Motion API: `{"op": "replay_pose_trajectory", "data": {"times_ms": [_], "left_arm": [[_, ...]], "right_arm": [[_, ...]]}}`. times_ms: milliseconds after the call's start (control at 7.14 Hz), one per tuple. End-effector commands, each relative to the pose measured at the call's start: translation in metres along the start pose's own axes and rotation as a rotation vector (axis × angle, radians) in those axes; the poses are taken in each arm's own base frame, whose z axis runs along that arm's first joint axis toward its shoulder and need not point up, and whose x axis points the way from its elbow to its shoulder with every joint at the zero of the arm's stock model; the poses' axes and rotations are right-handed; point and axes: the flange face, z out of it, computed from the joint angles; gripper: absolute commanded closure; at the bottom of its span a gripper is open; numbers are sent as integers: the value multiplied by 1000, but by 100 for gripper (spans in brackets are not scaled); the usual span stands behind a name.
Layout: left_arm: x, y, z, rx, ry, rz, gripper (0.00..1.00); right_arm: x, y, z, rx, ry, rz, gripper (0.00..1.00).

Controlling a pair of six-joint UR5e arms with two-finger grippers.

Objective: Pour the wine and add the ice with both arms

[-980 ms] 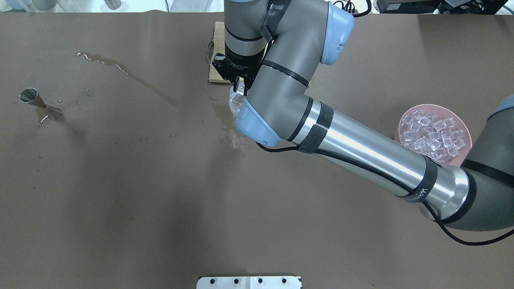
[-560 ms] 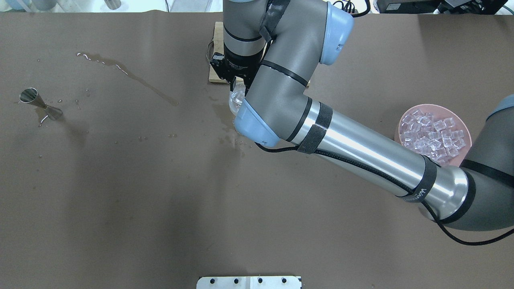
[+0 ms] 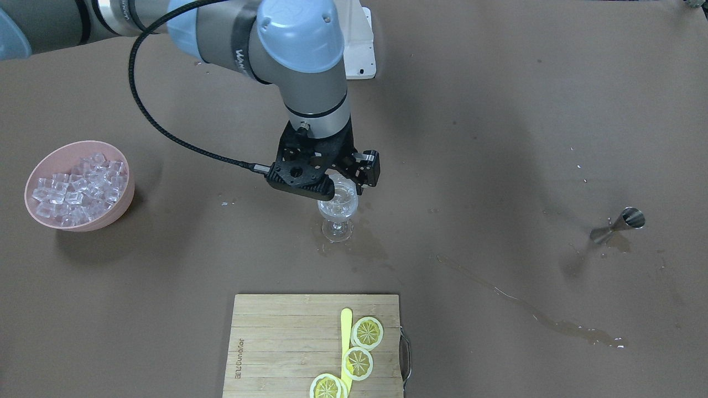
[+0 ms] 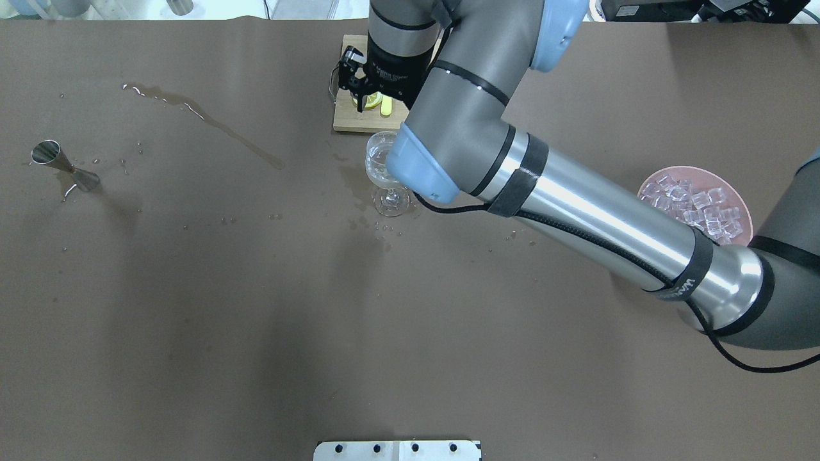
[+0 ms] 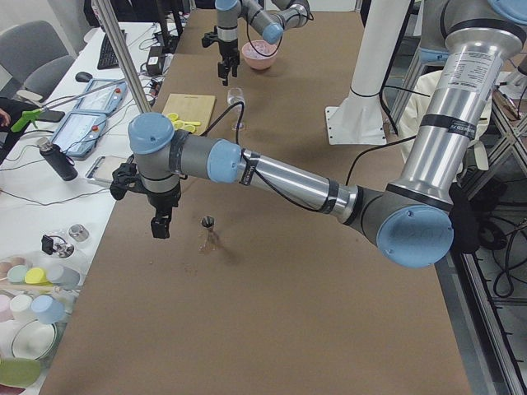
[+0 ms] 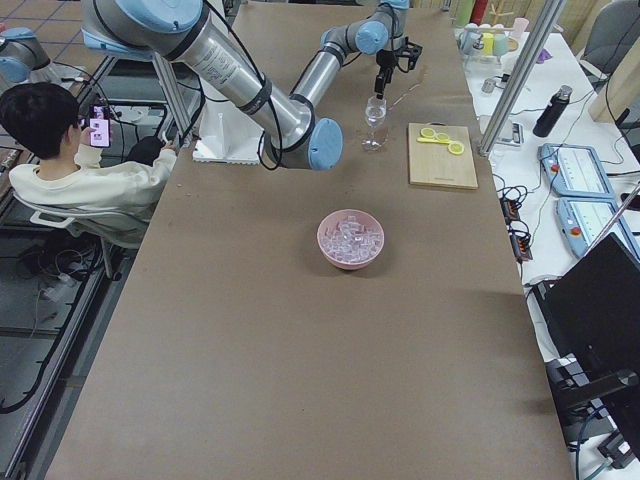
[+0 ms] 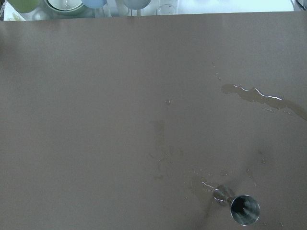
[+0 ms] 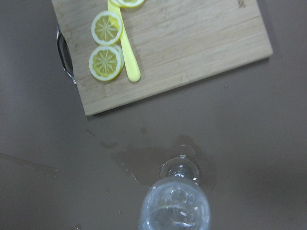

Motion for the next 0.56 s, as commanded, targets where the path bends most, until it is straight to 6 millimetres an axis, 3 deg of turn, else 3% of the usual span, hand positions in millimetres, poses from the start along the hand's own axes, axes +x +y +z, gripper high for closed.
{"op": "replay_pose_trajectory", "data": {"times_ms": [0, 420], "left_arm": [[-1, 0, -3, 5, -1, -1, 2], [1, 0, -6, 11, -1, 2, 2]], "right_arm": [[47, -73, -46, 22, 39, -95, 6], [187, -176, -45, 35, 118, -259, 4]]}}
